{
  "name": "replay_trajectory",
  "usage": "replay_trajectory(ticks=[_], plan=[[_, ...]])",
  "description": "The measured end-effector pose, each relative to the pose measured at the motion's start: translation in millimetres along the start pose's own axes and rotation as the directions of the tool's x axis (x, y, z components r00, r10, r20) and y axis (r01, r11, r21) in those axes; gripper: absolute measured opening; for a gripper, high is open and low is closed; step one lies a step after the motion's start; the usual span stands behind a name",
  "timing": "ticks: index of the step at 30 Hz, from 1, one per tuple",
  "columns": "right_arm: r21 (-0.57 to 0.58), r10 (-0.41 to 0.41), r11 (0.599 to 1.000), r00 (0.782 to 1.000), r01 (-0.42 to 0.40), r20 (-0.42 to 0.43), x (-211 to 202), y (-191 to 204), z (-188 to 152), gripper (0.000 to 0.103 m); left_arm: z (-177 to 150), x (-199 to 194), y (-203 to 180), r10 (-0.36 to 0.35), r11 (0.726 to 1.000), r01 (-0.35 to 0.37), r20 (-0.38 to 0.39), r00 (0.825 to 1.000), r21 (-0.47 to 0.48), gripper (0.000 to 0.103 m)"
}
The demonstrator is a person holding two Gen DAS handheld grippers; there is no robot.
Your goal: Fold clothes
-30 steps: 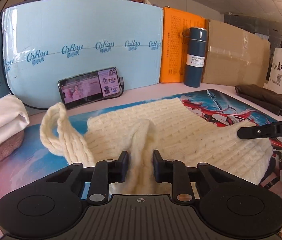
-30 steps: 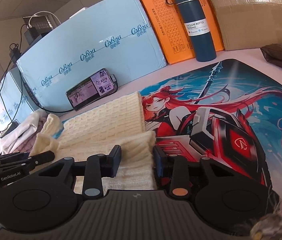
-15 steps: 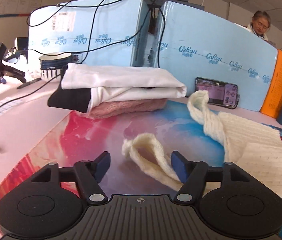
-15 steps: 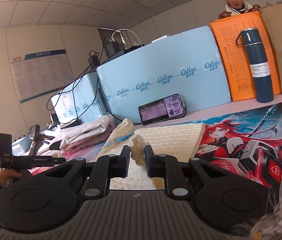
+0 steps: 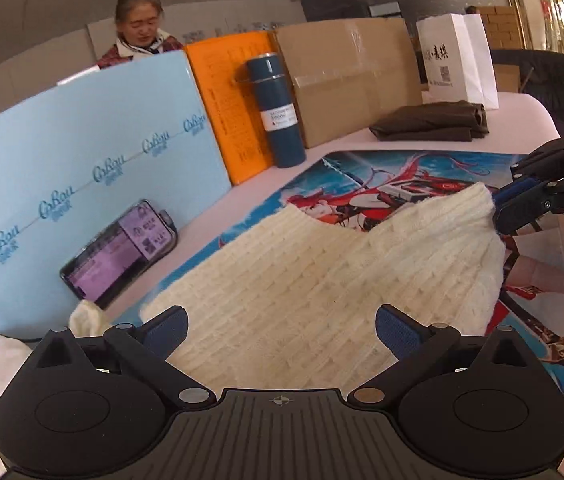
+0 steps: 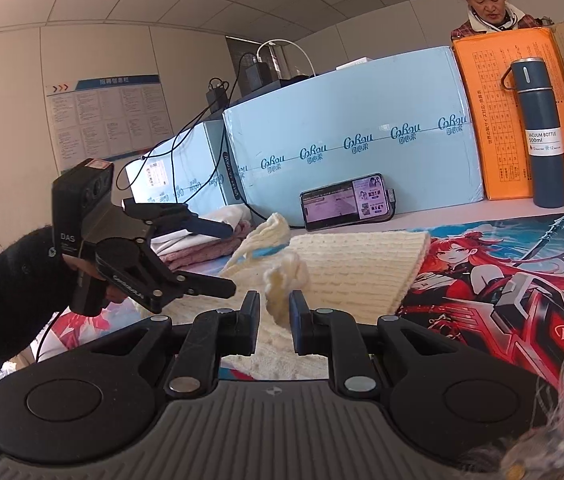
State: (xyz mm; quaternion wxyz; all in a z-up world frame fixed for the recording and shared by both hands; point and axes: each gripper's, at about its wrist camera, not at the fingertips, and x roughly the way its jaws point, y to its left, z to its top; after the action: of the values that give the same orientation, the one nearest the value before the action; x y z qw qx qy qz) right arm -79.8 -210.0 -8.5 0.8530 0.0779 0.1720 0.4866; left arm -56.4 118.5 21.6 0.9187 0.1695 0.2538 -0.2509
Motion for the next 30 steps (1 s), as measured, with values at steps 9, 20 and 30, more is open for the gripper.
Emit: replay_trajectory(ticks=[9,20,30], plan=[[0.132,0.004,0.991,1.000,-0.005,0.007,6,-22,-2,0.018,-12,12,28,-0.281,0.953,0.282,0.023,0.959,-0.111,0.013],[0.298,0.019,0.952,0.983,-0.074,0.184,-35,-41,8,0.034,-47,-112,-70,-0.241,0.970,0.226,0.232,0.943,0.088,0.008],[0.350,-0.305,0.885,0.950,0.309,-0.066,22,-65,50,0.071,-57,-155,-85,-0.227,0.973,0.223,0.349,0.909,0.052,0.071]])
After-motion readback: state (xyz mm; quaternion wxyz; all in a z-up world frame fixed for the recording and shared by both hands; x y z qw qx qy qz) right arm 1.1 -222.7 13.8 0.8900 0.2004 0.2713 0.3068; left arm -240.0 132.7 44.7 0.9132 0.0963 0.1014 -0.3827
